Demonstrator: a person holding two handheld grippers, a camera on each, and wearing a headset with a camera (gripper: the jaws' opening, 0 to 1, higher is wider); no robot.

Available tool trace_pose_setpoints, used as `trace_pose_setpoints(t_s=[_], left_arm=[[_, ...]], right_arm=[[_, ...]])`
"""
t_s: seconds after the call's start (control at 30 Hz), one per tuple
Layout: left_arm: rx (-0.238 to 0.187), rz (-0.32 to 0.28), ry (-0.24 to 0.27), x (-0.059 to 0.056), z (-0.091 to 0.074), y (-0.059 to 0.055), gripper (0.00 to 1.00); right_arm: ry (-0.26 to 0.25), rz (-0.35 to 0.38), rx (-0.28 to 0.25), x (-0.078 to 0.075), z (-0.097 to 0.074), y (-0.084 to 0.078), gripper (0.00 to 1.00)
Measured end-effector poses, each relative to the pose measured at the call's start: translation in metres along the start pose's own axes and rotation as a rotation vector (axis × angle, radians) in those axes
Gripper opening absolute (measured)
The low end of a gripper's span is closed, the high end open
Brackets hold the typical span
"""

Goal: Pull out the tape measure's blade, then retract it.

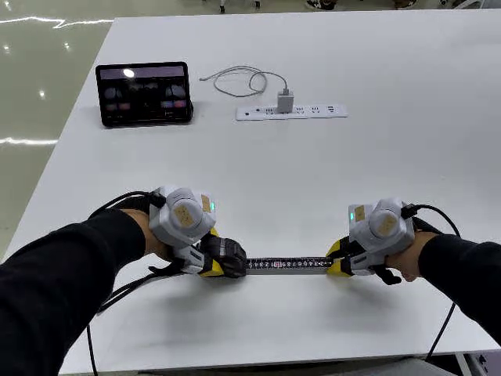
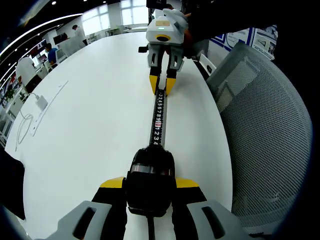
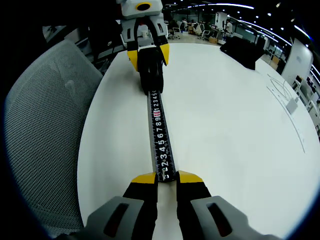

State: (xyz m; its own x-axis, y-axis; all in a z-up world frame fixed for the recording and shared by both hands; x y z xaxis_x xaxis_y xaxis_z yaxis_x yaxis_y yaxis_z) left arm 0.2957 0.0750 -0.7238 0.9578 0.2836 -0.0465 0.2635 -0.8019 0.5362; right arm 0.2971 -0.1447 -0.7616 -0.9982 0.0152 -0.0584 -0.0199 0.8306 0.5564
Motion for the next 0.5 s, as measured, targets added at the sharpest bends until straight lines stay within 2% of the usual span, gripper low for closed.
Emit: trace_pose_setpoints(t_s=[0.5], left_arm=[[-0.005, -0.011, 0.0, 0.0004, -0.0009, -0.0004, 0.3]], right_arm=[[-0.005, -0.001, 0.006, -0.0011, -0.0063, -0.0094, 0.08]])
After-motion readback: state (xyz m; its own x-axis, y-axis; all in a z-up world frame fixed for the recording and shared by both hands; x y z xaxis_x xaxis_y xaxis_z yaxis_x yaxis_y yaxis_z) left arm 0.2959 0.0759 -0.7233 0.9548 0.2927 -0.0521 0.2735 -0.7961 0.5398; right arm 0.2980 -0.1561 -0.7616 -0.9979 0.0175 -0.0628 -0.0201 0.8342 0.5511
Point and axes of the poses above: the centre of the closed fingertips' face, and the gripper's own axes: z roughly forward along the fingers, x roughly to its left, y roughly out of its top, the point moved 4 cm from there along -z, roughly backward along the fingers, and after that the axes turned 8 degrees about -z, right-handed, at the moved point
